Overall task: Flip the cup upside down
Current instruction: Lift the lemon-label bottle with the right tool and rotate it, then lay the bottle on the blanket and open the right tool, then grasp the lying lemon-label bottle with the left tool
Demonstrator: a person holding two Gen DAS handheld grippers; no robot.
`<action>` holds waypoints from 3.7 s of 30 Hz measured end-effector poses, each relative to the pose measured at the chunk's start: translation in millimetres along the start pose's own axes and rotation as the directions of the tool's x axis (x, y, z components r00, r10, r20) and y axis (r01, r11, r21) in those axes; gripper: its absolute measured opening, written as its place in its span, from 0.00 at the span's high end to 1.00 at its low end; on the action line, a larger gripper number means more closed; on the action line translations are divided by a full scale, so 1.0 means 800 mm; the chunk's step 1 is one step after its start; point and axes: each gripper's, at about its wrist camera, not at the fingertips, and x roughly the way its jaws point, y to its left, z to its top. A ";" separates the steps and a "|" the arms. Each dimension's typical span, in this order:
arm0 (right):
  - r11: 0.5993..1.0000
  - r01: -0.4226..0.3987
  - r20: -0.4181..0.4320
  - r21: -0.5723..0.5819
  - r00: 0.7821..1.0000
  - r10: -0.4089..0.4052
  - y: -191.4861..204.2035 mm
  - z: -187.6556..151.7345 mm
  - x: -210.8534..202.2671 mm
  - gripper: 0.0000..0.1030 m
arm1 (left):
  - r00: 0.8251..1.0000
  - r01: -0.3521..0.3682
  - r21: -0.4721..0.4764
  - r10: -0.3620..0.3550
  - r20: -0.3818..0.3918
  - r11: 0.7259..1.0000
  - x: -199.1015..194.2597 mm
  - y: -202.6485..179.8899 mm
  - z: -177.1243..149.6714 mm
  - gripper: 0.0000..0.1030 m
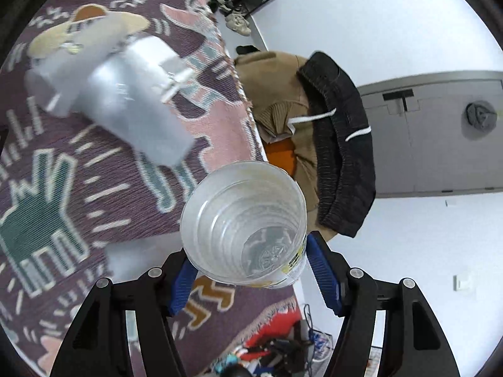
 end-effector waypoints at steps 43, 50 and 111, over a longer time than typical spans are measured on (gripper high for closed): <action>0.882 -0.210 -0.077 -0.421 0.978 0.196 0.360 0.043 -0.119 0.35 | 0.997 -0.069 -0.190 0.063 -0.038 0.979 -0.114 0.062 -0.201 0.00; 0.879 -0.202 -0.084 -0.432 0.979 0.184 0.380 0.059 -0.101 0.34 | 0.996 -0.080 -0.212 0.069 -0.058 0.974 -0.110 0.074 -0.212 0.00; 0.240 -0.158 0.206 0.958 0.960 -0.188 0.327 -0.289 -0.137 0.01 | 0.879 0.342 0.552 -0.051 -0.474 0.760 0.038 -0.279 -0.083 0.08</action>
